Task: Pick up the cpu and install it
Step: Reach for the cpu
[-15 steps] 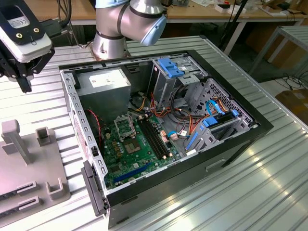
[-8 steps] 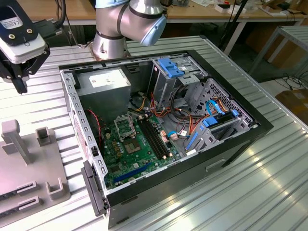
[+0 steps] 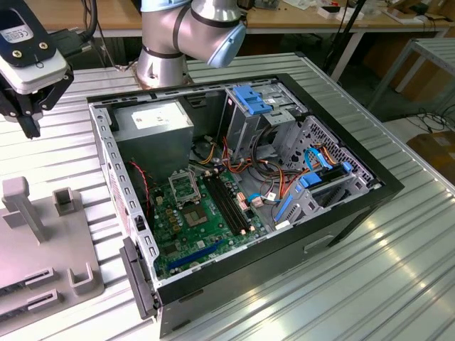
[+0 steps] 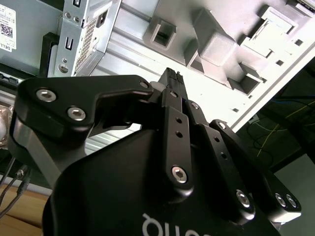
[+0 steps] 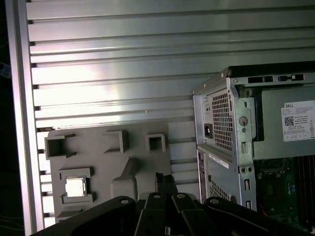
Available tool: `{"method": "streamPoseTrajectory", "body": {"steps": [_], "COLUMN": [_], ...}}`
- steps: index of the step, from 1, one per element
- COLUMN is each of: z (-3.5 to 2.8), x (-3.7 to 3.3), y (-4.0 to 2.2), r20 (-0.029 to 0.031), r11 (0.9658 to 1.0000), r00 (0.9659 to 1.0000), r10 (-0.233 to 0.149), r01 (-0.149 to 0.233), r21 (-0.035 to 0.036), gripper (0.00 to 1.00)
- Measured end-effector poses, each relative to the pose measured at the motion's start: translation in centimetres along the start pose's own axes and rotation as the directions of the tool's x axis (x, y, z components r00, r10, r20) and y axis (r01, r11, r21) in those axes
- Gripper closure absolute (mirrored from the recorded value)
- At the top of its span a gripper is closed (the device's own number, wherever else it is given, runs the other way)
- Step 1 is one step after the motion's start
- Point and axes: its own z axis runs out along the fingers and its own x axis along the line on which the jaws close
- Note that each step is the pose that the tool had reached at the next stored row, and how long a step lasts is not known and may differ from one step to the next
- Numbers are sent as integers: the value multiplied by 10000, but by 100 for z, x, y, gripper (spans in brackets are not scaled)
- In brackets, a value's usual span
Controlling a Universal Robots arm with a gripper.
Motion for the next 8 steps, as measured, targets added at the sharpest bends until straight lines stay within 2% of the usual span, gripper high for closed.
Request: {"method": "streamPoseTrajectory", "body": {"steps": [4, 7, 8], "z": [0, -2, -2], "x": [1, 72, 75], "y": [0, -5, -6], "r20": [0, 0, 0], "r11": [10000, 10000, 10000], "r00": [10000, 10000, 10000], "r10": [-1, -1, 0], "r01": [1, 1, 0], "r21": [0, 0, 0], "gripper": [89, 89, 89]}}
